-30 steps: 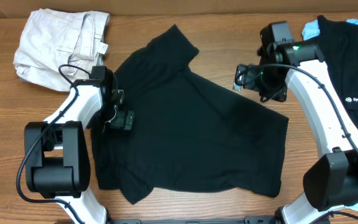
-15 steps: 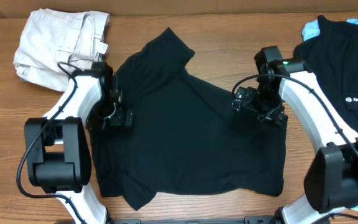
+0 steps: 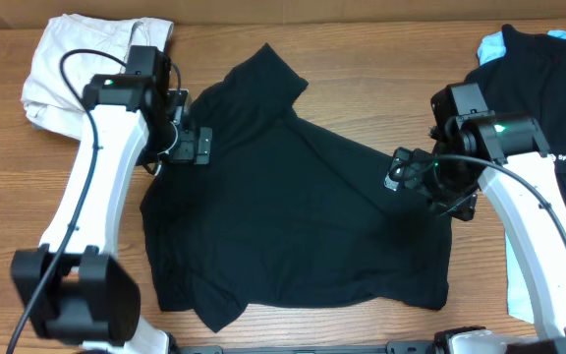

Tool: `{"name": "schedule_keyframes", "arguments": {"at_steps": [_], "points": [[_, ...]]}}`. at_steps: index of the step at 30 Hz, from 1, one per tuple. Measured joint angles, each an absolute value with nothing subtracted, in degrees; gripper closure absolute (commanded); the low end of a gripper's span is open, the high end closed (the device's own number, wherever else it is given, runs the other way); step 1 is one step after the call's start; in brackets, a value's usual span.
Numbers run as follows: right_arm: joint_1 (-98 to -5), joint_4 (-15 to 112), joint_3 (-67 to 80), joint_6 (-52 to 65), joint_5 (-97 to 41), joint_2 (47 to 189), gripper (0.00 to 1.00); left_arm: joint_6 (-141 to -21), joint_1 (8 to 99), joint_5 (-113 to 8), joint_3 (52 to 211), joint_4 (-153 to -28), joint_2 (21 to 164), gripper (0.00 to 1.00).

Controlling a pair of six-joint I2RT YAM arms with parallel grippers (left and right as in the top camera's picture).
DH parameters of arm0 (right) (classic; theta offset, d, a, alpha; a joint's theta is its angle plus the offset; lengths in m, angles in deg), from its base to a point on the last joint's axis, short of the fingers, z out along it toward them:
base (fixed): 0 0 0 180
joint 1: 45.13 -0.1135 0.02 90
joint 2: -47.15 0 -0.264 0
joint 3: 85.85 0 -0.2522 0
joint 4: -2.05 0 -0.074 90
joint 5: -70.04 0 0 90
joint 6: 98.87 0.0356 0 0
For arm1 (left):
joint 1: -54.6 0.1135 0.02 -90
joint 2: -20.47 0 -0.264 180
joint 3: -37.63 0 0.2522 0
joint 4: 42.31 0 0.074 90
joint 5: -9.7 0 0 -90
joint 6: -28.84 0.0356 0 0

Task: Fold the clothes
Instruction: 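Pull the shirt's right edge rightward with the right gripper to flatten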

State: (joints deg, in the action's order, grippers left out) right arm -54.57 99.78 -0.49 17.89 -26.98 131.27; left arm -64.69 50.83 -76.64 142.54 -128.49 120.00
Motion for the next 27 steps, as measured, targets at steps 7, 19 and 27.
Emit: {"name": "schedule_keyframes", "arguments": {"at_steps": [7,19,27], "points": [[-54.57,102.27,-0.49,18.13,-26.96,122.15,0.04,-66.83,50.83,-76.64,142.67,-129.37,108.76,0.00],[-54.57,100.50,15.66,23.90,-26.81,105.78,0.05,-69.56,50.83,-76.64,142.85,-137.30,96.94,0.02],[-54.57,86.95,24.30,25.43,-26.59,105.43,0.11,-70.65,50.83,-76.64,141.75,-132.43,92.37,0.00]]}}
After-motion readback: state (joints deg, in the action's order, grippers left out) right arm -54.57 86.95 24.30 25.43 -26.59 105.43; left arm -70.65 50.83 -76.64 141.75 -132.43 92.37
